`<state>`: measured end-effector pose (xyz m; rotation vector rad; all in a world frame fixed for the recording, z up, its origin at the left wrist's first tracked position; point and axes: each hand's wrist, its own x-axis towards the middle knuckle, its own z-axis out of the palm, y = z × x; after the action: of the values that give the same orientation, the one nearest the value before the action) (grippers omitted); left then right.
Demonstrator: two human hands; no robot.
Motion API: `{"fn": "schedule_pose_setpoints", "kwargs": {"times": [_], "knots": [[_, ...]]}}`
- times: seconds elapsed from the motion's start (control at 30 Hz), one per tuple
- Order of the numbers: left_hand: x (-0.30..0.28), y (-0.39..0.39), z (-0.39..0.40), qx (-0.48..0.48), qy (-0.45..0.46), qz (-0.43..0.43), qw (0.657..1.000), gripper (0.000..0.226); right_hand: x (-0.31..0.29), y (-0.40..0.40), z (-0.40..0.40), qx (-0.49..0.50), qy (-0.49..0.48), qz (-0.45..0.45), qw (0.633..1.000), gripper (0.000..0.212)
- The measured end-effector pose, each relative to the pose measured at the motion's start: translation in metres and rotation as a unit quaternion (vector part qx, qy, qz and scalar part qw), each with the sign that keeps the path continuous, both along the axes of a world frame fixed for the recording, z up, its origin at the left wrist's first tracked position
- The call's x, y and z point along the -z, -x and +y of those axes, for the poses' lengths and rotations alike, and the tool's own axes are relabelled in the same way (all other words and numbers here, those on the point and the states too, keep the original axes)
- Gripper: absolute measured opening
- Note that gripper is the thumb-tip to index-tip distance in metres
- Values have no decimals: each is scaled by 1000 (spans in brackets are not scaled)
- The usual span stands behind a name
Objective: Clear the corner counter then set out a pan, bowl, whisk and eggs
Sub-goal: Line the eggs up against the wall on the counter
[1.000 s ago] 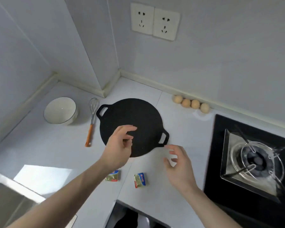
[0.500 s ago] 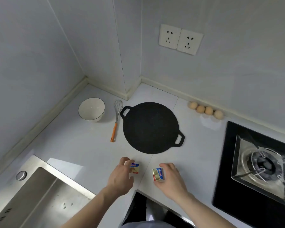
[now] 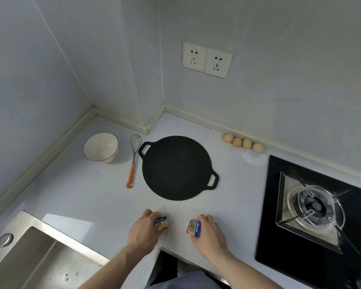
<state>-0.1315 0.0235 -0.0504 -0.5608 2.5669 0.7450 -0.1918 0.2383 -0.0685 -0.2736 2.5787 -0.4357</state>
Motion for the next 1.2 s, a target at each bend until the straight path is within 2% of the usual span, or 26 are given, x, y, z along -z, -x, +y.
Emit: {"fn": "schedule_pose_setpoints", "kwargs": {"times": [0.23,0.37,0.53,0.63,0.73,0.83,0.93,1.07,1.13,1.2], "knots": [[-12,45,24,21,-25,40,999,46,-12,29,45,56,65,1,996,33],[-26,95,46,74,-34,75,994,41,-24,70,77,99,83,9,992,33],[-41,169,85,142,-7,95,985,27,-37,129,107,85,35,36,995,35],[-39,203,109,180,7,89,980,30,-41,159,114,74,9,50,996,30],[-28,226,134,225,36,64,972,35,-34,179,120,51,-32,42,997,40],[-12,243,155,264,68,48,961,37,-27,189,122,29,-65,28,997,50],[-7,253,162,259,78,41,962,45,-25,193,122,32,-74,28,996,56],[2,245,165,260,58,51,963,48,-24,183,129,71,-16,22,997,58],[7,227,166,302,62,77,948,46,-22,171,133,71,-9,30,997,63],[13,206,166,339,79,106,931,55,-18,156,135,53,-27,49,997,69]]}}
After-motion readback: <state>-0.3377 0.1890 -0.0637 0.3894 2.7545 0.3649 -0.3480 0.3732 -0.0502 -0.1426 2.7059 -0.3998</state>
